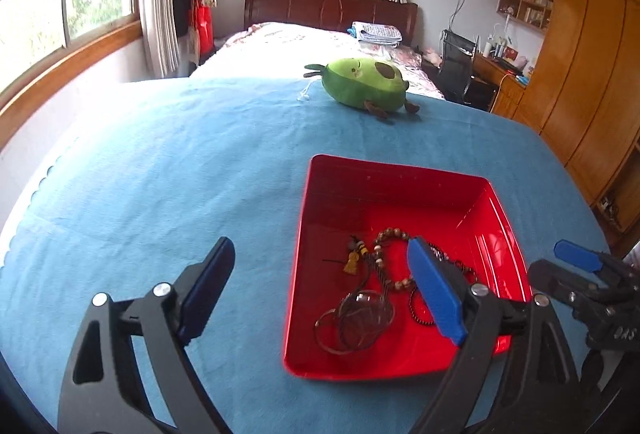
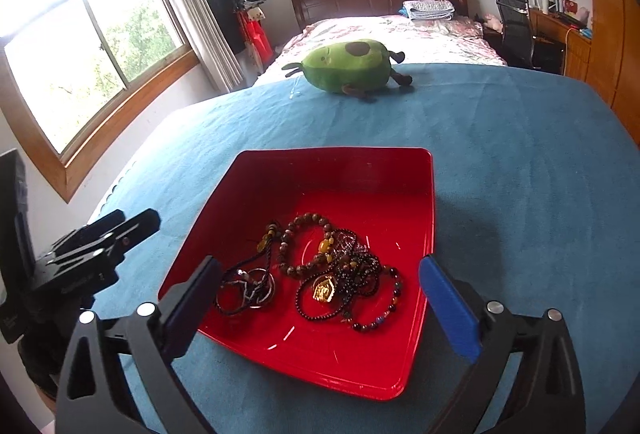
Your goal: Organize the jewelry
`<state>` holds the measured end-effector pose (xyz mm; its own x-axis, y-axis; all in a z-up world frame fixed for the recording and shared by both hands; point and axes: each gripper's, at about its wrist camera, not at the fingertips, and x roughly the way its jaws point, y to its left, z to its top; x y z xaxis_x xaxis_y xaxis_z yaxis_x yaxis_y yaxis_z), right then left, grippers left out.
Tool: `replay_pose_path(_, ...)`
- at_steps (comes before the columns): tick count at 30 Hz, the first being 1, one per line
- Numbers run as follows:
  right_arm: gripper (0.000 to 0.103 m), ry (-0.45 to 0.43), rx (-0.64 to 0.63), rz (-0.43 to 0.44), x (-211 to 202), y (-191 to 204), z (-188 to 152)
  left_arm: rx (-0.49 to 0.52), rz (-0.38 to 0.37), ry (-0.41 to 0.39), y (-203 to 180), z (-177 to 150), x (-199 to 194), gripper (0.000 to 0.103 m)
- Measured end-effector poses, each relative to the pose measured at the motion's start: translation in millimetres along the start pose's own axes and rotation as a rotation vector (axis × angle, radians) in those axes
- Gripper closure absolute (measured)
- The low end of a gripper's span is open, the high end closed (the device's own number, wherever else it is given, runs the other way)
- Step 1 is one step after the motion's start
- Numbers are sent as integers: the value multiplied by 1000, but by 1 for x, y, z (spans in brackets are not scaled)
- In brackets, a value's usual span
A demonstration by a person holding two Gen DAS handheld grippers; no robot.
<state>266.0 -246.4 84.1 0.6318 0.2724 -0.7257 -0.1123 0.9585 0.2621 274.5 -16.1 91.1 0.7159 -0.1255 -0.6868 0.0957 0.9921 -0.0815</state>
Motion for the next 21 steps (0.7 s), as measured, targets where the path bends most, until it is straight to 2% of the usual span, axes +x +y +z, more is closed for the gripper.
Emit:
replay_pose_path(7,4,10,-1,13,-14,4,-15,37,-1,-23,-7,-17,-28,10)
replay_pose_path(14,4,17,11,-35,-27,9,-24,55,-5,-13,-12,-32,-39,8)
replay_pose_path(21,4,90,40,-88,-24,7,-29,52,2,8,-8,-36,-40,8)
